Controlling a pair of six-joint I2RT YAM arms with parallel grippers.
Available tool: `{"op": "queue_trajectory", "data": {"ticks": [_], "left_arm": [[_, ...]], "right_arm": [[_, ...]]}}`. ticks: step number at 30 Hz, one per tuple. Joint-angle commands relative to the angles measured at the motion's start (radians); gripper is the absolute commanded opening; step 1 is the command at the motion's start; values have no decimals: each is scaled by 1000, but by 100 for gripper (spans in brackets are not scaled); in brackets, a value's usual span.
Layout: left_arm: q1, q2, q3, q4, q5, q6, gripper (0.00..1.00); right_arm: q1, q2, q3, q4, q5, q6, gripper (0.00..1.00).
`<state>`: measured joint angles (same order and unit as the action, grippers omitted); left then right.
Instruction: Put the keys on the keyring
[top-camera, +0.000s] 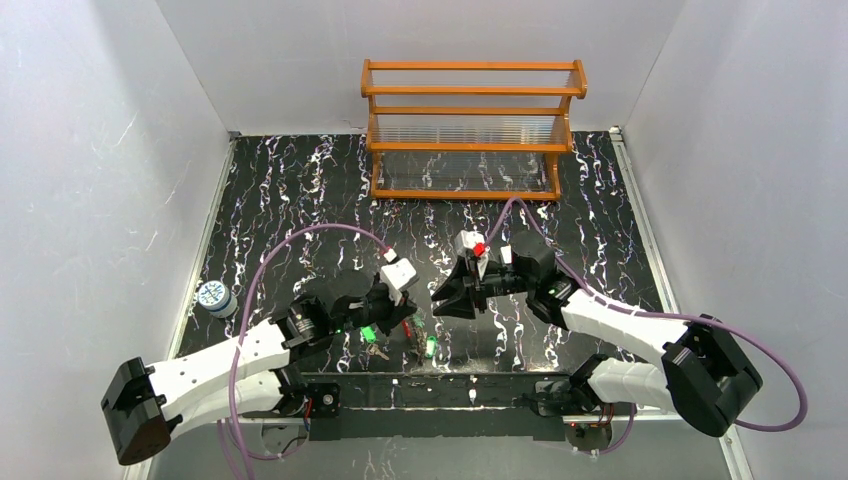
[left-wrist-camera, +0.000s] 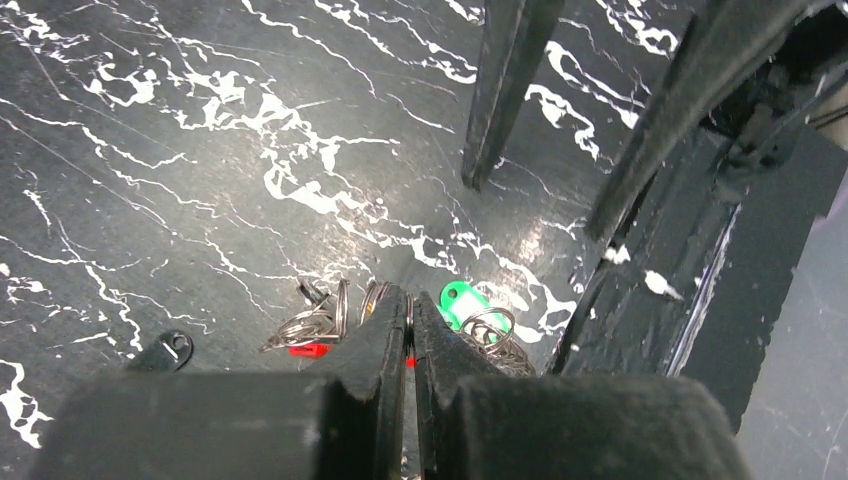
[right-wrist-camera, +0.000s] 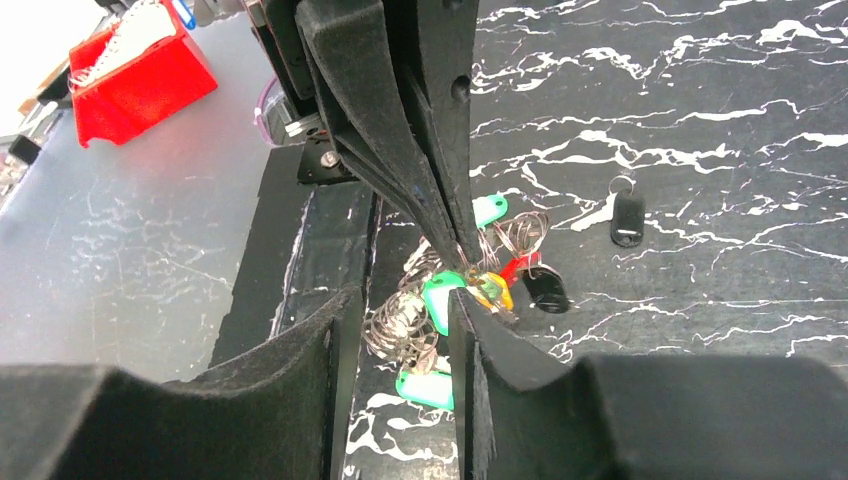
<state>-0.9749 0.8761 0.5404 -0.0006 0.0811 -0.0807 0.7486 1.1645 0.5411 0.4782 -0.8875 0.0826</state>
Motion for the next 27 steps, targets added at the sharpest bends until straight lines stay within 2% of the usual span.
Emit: {"op": "queue_trajectory", "data": {"ticks": [1,6,10,12,17,27], "left_arm": [[-4,-78,-84,146,89,102,0],[-4,-99,-176,261,109,133,0],[-4,-69,-214,324,139,153,0],[-4,-58,-224,343,152,170,0],[-4,-72,-219,355,197,212,0],[-4,-144,-227,347,287,240,0]], "right_arm": [[8,-3,-51,162,-22,-42,44],[8,1,-100,185,2,-80,44],[14,1,-168,297,4,-108,43],[19,11,-184,327,1,-122,39],[56,51,-169,309,44,-166,37],[142,58,-177,365,228,-187,38]]}}
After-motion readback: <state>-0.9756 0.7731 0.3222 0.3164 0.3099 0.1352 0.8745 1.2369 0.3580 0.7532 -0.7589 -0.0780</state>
